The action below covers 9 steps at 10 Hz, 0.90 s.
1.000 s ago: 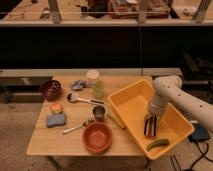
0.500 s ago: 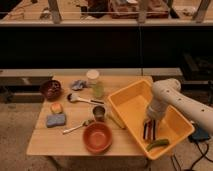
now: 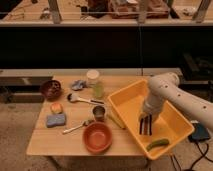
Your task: Wipe tray with eraser
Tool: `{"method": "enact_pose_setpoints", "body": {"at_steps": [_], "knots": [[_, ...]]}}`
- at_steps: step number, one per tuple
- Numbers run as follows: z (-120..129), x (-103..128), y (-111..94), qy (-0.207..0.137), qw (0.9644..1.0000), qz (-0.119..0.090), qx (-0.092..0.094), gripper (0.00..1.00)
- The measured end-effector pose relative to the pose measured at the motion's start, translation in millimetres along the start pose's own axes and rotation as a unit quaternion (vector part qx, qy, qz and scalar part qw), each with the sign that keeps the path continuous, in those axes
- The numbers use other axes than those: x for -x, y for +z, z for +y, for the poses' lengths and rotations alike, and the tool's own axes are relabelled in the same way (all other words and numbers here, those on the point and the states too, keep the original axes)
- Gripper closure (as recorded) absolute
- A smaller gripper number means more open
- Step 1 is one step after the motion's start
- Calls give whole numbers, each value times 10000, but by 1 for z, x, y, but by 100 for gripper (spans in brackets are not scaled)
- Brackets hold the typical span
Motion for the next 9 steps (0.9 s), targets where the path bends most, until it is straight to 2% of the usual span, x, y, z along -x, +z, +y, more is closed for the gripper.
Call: {"method": "enact_pose_setpoints", "body": {"at_steps": [2,4,5,9], "knots": [[-6,-4,-6,-98,9999,71,-52,56],[-40,-17,-17,-233,9995,145,-182,56],[-51,-22,-17,-250,9993,113,-259,56],[-51,-40,-20,-281,9982,2,-531,56]]}}
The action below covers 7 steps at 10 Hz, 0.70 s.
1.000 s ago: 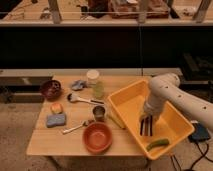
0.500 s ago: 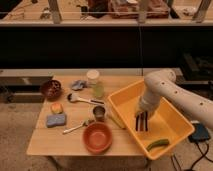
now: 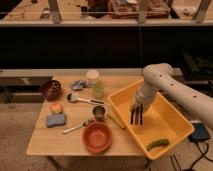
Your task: Wipe tray with eraser
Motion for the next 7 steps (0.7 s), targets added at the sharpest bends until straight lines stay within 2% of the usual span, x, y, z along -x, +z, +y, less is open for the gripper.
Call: {"method": "enact_pose_setpoints", "body": {"at_steps": [3,7], "knots": [[16,-13,4,195,9998,-86,-6,56],[67,-22,29,729,9968,-314,66,56]]}}
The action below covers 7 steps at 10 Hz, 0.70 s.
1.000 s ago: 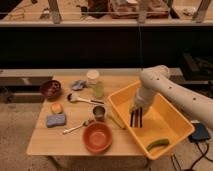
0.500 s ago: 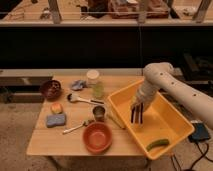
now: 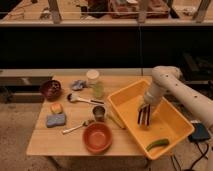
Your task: Wipe tray with eraser
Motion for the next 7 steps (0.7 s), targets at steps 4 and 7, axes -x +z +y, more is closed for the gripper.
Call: {"method": "enact_pose_setpoints", "body": {"at_steps": [4,7], "knots": [[24,10,12,212,9996,-153,55,56],[36,37,8,237,9996,-167,-63,56]]}}
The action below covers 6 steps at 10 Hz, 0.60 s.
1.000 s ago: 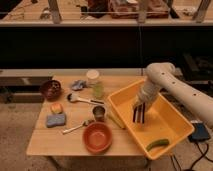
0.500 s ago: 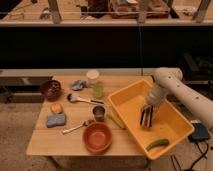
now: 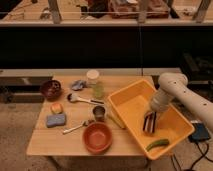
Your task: Wipe tray with eraser
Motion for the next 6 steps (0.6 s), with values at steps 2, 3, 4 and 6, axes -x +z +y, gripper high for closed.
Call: {"method": "enact_pose_setpoints", "body": {"at_steps": [2,3,4,6], "knots": [[7,20,1,-42,10000,-61,-3,56],[8,27,4,-66,9999,-97,1,56],[10,33,7,-80,9999,-145,5,56],[8,35,8,-114,9998,-175,-2,58]]}}
